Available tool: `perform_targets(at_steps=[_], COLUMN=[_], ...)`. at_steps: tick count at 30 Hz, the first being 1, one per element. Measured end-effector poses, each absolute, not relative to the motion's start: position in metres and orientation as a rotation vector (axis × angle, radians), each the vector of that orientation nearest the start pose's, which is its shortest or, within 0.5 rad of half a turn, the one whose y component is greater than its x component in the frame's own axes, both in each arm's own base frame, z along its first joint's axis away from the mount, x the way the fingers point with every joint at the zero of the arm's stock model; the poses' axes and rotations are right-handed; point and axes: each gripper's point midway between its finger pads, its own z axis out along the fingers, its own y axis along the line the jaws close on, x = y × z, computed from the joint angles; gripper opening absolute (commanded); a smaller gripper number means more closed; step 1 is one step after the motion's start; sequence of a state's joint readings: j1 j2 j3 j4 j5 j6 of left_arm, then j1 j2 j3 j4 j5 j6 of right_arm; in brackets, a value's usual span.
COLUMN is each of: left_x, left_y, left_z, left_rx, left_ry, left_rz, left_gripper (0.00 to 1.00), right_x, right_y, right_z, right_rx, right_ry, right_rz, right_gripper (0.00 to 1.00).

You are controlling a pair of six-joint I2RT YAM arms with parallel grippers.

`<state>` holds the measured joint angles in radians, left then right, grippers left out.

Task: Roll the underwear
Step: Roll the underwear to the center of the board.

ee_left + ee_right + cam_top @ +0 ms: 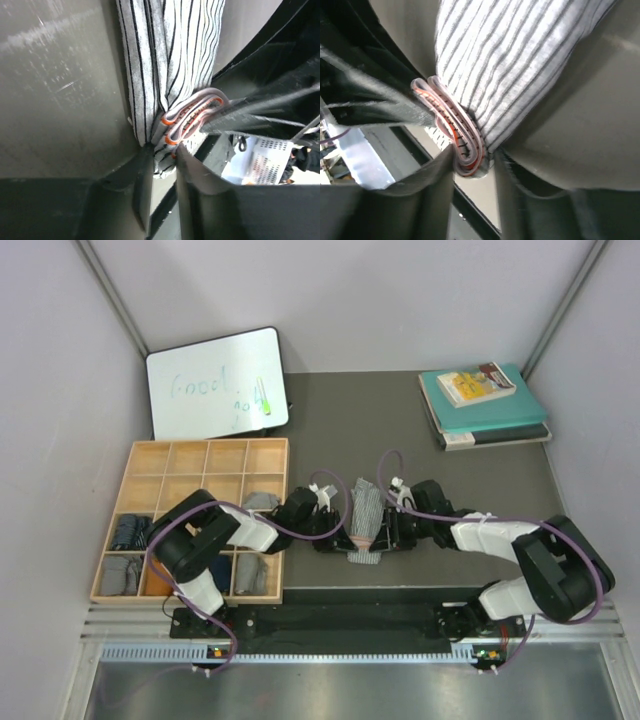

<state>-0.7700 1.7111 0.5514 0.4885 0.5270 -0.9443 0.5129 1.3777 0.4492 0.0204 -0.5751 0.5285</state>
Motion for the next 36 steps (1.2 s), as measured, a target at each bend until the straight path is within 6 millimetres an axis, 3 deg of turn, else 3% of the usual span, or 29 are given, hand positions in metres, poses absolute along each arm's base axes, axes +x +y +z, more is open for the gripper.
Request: perform_targets(at_steps=[1,3,4,9,19,26,29,32,33,34,36], left_x=[0.175,0.174,0.173,0.172,0.169,0.169,0.17,0.174,0.174,0.175,0.174], left_y=[-0.334,-0.334,-0.336,-0.338,-0.335,-0.333,-0.333,-0.332,-0.332,-0.332,-0.333], left_z=[0.026,0.027,0.031,0.042,0.042,0.038,0.035,0.027,0.026,0.025,0.024], left_rx=[0.105,0.108,0.112,0.161,0.199,0.216,0.222,0.211,0.203,0.198,0.203], left_ry=[2.596,2.594,2.585,2.539,2.524,2.508,2.496,2.494,2.495,2.495,2.495], left_rz=[-1.398,-1.414,-1.432,-1.462,-1.459,-1.447,-1.443,-1.414,-1.415,-1.417,-1.425], left_gripper=[0.42,0.64,0.67,0.71,0.68,0.58,0.44,0.22,0.09,0.01,0.0], right_x=[0.175,0.175,0.175,0.176,0.177,0.175,0.174,0.174,0.173,0.173,0.173], right_y=[0.227,0.226,0.226,0.224,0.227,0.232,0.235,0.238,0.238,0.238,0.238], right_z=[0.023,0.021,0.02,0.019,0.017,0.017,0.017,0.017,0.017,0.017,0.018], right_rx=[-0.24,-0.238,-0.231,-0.199,-0.1,-0.057,-0.044,-0.049,-0.048,-0.048,-0.051], right_ry=[2.631,2.633,2.638,2.664,2.818,2.867,2.877,2.884,2.886,2.886,2.884], right_rz=[1.109,1.099,1.096,1.078,1.061,1.16,1.216,1.246,1.252,1.253,1.255], right_gripper=[0.17,0.1,0.08,0.0,0.0,0.0,0.0,0.0,0.01,0.02,0.19])
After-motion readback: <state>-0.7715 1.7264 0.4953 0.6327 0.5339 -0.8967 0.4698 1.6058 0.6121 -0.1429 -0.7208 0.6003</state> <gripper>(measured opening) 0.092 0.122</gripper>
